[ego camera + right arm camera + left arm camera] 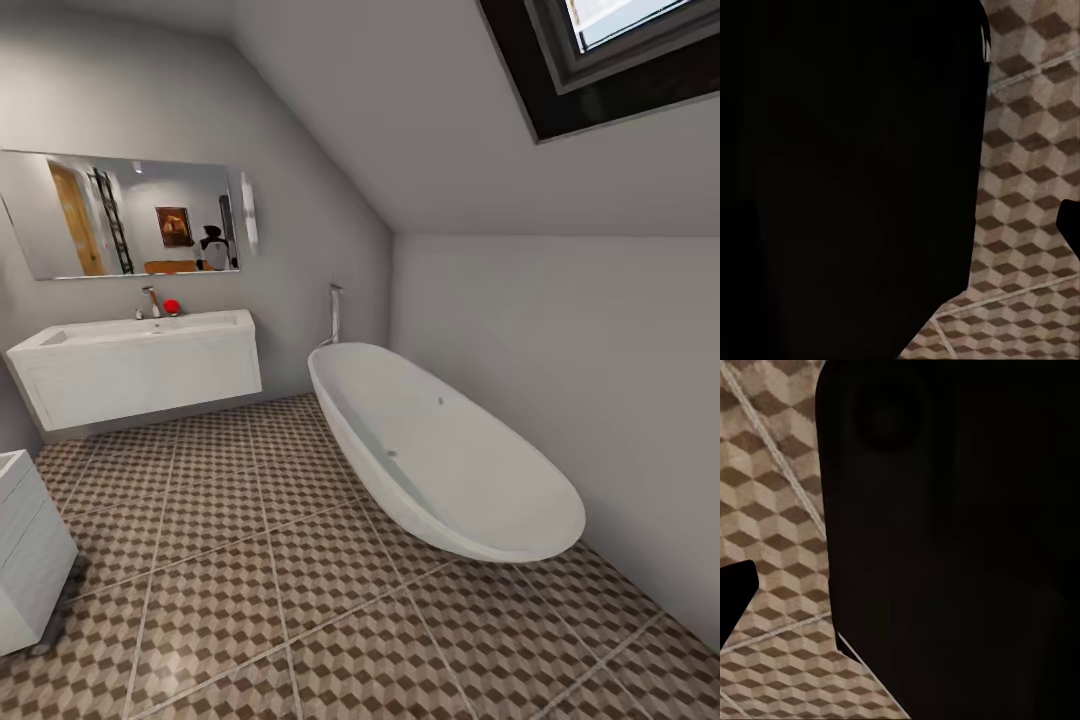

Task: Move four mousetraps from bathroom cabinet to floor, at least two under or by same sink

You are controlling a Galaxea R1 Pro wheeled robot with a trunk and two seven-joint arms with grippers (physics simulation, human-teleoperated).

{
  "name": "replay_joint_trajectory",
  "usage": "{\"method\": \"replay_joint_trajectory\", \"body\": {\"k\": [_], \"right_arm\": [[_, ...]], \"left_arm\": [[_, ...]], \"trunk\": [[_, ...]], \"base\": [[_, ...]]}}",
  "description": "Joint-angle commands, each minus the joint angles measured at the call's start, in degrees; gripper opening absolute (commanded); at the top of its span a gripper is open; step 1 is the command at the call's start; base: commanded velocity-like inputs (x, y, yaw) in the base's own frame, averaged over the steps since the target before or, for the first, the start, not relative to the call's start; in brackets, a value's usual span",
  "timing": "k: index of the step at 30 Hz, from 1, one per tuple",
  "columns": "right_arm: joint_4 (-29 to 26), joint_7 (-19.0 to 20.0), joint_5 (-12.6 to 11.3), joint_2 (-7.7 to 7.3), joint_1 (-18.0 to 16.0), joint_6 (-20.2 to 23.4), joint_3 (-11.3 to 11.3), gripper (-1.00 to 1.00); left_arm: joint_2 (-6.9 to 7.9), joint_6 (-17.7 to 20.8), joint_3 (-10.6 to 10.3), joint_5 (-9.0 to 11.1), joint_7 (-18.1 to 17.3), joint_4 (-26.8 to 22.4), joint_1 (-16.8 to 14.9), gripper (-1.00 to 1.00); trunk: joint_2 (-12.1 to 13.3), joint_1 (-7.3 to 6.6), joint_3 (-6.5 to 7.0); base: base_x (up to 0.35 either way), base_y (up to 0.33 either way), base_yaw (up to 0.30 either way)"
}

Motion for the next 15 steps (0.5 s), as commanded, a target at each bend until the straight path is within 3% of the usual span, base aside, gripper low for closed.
{"method": "replay_joint_trajectory", "body": {"k": [1, 15], "right_arm": [[0.00, 0.00, 0.00, 0.00, 0.00, 0.00, 0.00, 1.00], [-2.25, -0.09, 0.06, 2.27, -1.01, -1.23, 0.30, 1.00]], "left_arm": [[0.00, 0.00, 0.00, 0.00, 0.00, 0.00, 0.00, 1.00], [0.68, -0.09, 0.10, -0.18, 0.00, -0.09, -0.61, 1.00]], "trunk": [[-0.03, 0.00, -0.03], [-0.03, 0.00, -0.03]], "base": [[0.000, 0.000, 0.000], [0.000, 0.000, 0.000]]}}
